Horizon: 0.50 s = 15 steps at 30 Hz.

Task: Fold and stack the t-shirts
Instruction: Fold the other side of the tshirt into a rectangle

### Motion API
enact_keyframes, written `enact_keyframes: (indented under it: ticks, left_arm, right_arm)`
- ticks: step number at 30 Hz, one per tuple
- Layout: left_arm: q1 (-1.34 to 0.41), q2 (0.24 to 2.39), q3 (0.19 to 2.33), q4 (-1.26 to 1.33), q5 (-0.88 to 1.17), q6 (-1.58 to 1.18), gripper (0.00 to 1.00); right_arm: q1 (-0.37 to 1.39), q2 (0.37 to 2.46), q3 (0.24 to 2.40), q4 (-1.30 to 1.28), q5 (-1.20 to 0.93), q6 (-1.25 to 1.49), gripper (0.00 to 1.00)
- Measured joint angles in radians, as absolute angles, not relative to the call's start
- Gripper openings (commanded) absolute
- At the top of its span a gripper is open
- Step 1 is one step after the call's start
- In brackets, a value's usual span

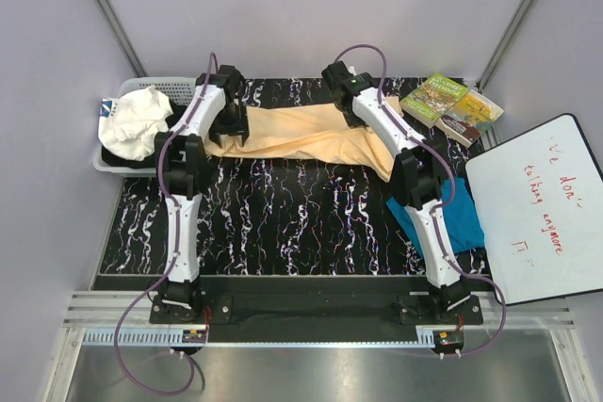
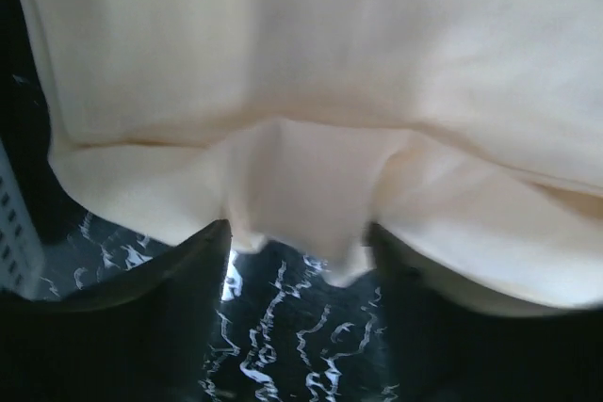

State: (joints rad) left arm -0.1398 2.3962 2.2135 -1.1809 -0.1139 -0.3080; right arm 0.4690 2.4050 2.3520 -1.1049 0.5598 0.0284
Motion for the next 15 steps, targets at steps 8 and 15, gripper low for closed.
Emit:
enact_keyframes:
  ticks: [8,15]
  left_arm:
    - [-0.116,2.428,2.243,-1.208,-0.146,-0.31,0.99]
    - [-0.119,2.427,2.177,-1.197,-0.184,-0.286,0.99]
  right_arm:
    - [0.468,2.518,2.461,-1.097,0.636,-0.007,0.0]
    - [0.467,2.586,2.498,-1.007,0.709,-0.096,0.02]
